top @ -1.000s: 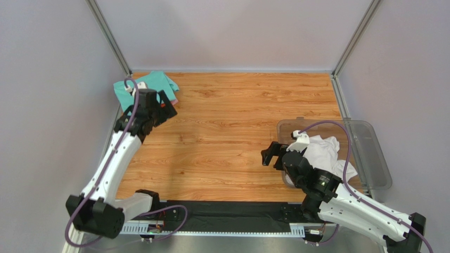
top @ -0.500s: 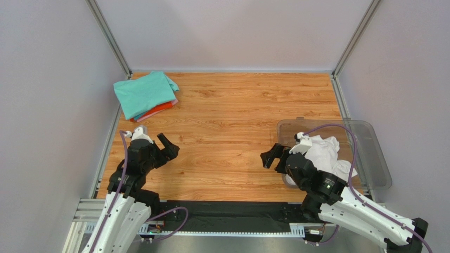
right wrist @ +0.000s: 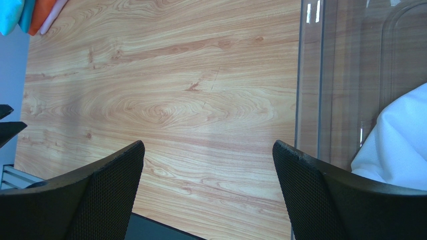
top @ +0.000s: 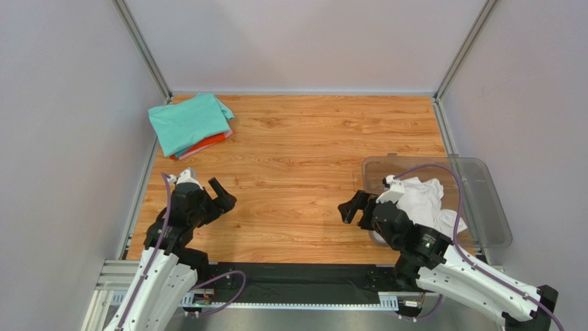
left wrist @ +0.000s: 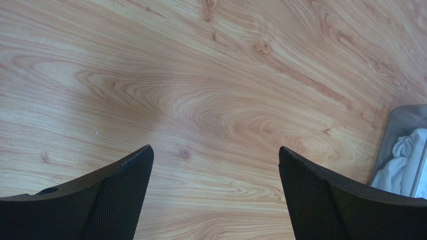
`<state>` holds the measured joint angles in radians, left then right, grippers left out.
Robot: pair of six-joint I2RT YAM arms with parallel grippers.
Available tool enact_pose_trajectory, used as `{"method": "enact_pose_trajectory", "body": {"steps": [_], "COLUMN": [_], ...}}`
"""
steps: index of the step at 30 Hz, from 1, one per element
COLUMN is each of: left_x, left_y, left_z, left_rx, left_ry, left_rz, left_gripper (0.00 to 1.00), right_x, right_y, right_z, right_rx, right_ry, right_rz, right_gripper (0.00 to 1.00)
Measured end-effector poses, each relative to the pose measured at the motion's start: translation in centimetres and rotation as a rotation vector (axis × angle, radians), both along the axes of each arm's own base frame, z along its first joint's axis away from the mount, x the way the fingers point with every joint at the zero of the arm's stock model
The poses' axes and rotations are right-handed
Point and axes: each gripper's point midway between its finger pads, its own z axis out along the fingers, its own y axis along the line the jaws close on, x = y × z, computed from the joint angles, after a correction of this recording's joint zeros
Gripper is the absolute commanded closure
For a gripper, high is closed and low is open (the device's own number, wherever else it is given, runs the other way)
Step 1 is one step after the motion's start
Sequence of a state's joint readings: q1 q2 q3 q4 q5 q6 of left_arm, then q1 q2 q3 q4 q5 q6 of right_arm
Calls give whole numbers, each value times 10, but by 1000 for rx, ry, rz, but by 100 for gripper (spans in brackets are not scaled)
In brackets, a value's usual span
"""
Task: Fold and stack the t-shirts
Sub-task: Reset both grippers
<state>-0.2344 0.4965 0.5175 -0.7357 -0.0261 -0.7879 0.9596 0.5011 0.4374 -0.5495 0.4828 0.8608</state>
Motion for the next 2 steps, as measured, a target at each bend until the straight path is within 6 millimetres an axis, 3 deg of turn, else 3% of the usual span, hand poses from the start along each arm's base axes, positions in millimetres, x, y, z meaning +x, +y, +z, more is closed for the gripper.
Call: {"method": "enact_pose_trajectory", "body": {"steps": [2], "left_x": [0], "left_y": [0], "left_z": [0], "left_rx": [0], "left_ry": [1], "left_rz": [0], "left_gripper": [0], "right_x": [-1], "right_y": [0], "right_z": [2], "right_rx": [9], "right_ry": [-4], "right_rz": [4], "right_gripper": [0]}}
